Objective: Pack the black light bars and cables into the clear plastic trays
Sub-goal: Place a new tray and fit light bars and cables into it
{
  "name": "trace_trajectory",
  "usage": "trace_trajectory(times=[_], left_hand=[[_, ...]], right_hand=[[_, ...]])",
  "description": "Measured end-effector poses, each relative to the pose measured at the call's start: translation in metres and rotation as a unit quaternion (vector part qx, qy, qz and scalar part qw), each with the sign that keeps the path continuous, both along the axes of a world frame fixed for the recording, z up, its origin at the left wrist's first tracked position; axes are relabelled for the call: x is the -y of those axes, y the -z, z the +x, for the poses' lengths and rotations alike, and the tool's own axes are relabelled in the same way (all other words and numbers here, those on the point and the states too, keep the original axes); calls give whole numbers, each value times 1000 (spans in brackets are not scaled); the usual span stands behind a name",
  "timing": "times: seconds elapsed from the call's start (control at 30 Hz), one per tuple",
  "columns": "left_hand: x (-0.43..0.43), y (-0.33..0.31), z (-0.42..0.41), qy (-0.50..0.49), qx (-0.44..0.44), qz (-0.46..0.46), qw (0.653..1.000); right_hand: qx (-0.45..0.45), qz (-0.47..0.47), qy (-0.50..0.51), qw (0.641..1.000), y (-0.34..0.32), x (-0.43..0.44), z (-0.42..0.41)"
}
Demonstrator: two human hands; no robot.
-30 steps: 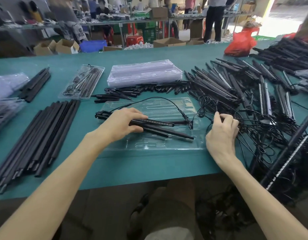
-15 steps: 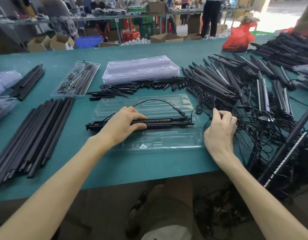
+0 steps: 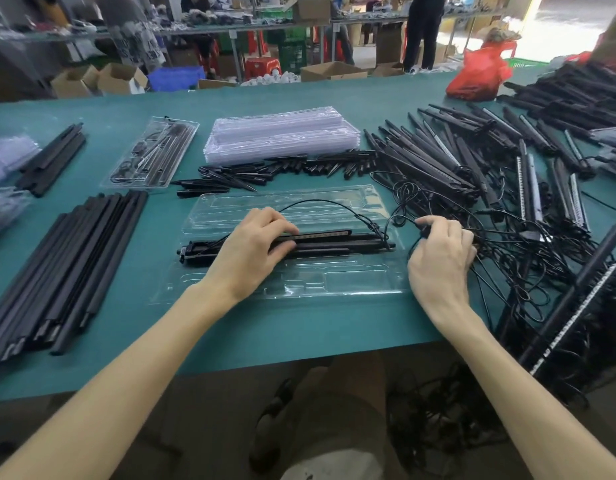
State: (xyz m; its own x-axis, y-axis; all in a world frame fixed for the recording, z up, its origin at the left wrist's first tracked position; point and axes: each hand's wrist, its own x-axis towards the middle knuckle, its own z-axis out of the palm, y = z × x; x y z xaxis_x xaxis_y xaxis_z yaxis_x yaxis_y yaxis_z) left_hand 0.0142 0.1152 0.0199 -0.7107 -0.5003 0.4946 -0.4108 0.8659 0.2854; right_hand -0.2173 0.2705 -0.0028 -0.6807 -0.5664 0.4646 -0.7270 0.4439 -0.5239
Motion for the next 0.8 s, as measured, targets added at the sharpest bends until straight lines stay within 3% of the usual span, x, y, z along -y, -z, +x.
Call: trace_trajectory(times=[0.13,0.3,0.47,0.63,0.8], left_hand=[[7,-7,4,-83,-82,-17,993],[26,-3,8,-188,21,69,980],[24,-2,8,-139,-55,76,986],[22,-6,11,-50,-88,205,974],[21,-3,12,-26,-116,302,946]], right_hand=[[3,-12,-3,1000,-2,1,1],[4,-20,-6,1000,-3,1,2],[7,-22,-11,1000,-4,1,2],[16,-31,-17,999,-4,1,1],[22,-66,-36,997,-3,0,1]])
